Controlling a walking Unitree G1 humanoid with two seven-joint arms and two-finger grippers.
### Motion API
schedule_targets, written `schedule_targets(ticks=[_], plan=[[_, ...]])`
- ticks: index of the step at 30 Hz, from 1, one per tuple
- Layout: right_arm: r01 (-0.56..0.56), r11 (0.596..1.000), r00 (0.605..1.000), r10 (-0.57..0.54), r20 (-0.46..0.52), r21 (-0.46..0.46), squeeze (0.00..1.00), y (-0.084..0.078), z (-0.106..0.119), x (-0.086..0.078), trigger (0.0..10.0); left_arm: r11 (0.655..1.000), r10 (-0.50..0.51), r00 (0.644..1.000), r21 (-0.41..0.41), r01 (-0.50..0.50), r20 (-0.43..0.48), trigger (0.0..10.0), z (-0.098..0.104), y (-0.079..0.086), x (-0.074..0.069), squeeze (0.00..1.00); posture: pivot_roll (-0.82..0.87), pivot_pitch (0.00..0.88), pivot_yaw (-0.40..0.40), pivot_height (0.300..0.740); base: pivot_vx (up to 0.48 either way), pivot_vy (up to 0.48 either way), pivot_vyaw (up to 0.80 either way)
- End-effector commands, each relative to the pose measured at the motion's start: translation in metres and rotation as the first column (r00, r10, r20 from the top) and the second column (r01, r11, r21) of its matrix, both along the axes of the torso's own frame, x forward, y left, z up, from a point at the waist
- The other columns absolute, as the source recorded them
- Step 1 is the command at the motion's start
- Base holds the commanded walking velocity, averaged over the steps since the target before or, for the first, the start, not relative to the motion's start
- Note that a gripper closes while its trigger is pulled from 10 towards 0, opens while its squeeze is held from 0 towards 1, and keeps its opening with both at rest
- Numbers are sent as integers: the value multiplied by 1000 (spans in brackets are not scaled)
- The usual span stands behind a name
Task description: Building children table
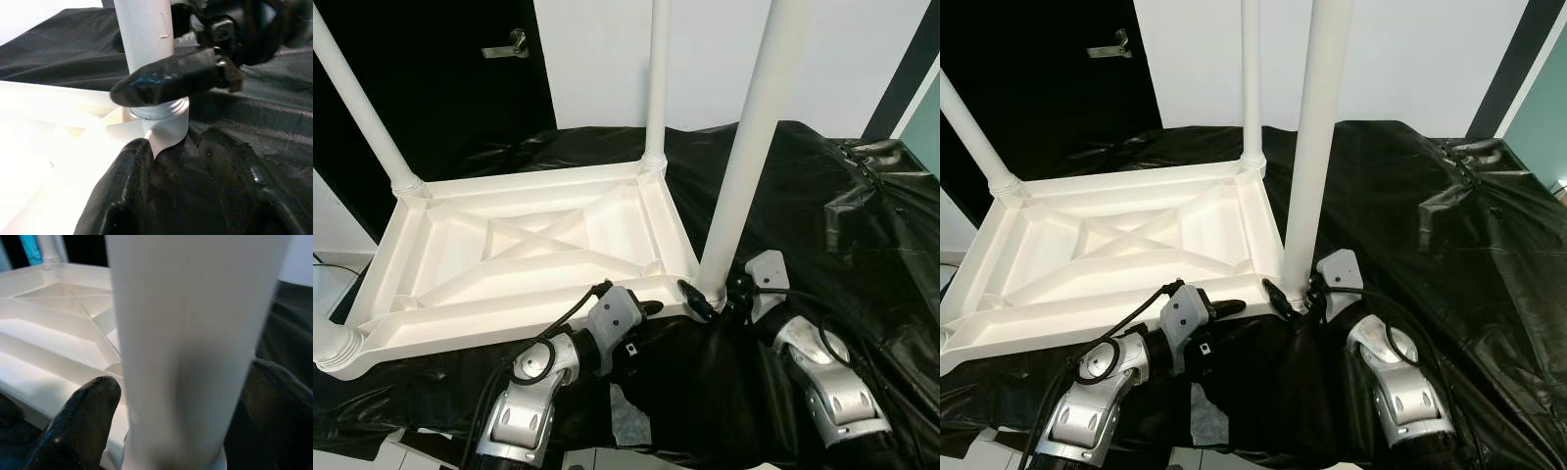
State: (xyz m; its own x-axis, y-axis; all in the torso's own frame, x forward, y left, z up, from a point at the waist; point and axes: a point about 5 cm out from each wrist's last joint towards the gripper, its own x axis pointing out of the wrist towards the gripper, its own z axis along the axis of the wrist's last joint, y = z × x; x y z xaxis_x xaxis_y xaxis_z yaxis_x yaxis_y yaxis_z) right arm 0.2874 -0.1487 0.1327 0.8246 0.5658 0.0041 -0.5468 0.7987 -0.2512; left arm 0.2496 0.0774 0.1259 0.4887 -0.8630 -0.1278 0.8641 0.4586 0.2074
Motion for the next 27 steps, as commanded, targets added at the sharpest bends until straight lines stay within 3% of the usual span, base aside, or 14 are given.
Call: schedule_targets(ticks=[1, 6, 7, 8, 9, 16, 22, 23, 27], plan=[[-69, 997, 998, 69, -6, -31, 0, 3, -2, 6, 10000, 993, 122, 992, -10, -121, 23, 10000, 0, 2, 6, 0, 26, 0, 32, 740, 0, 0, 0], [-114, 991, 993, 115, 15, -68, 0, 8, 2, 15, 10000, 994, 111, 993, -5, -111, 31, 10000, 1, 1, 8, 0, 41, 0, 47, 740, 0, 0, 0], [-116, 991, 993, 118, 19, -72, 0, 9, 2, 17, 4510, 994, 111, 993, -5, -111, 35, 10000, 2, 1, 9, 0, 57, 0, 48, 740, 0, 0, 0], [-116, 991, 993, 118, 19, -72, 0, 9, 2, 17, 4510, 994, 111, 993, -5, -111, 35, 10000, 2, 1, 9, 0, 57, 0, 48, 740, 0, 0, 0], [-118, 990, 993, 119, 19, -72, 0, 8, 2, 17, 0, 993, 115, 993, -6, -115, 39, 10000, 4, 2, 9, 0, 68, 0, 41, 740, 0, 0, 0], [-115, 991, 993, 115, -1, -62, 0, 1, -4, 11, 0, 990, 139, 990, -4, -139, 41, 10000, 3, 6, 7, 0, 79, 0, 24, 740, 0, 0, 0], [-44, 999, 999, 44, -22, -23, 0, -7, -9, 4, 0, 987, 159, 987, -22, -158, 26, 10000, 2, 3, 3, 0, 64, 0, -11, 740, 0, 0, 0], [-5, 1000, 1000, 5, -28, 2, 0, -6, -10, 2, 10000, 986, 163, 986, -25, -163, 21, 10000, 1, 3, 2, 0, 55, 0, -12, 740, 0, 0, 0], [30, 1000, 999, -29, -28, 11, 0, -6, -10, 1, 10000, 986, 164, 986, -27, -164, 19, 10000, 0, 2, 1, 0, 43, 0, -13, 740, 0, 0, 0]])
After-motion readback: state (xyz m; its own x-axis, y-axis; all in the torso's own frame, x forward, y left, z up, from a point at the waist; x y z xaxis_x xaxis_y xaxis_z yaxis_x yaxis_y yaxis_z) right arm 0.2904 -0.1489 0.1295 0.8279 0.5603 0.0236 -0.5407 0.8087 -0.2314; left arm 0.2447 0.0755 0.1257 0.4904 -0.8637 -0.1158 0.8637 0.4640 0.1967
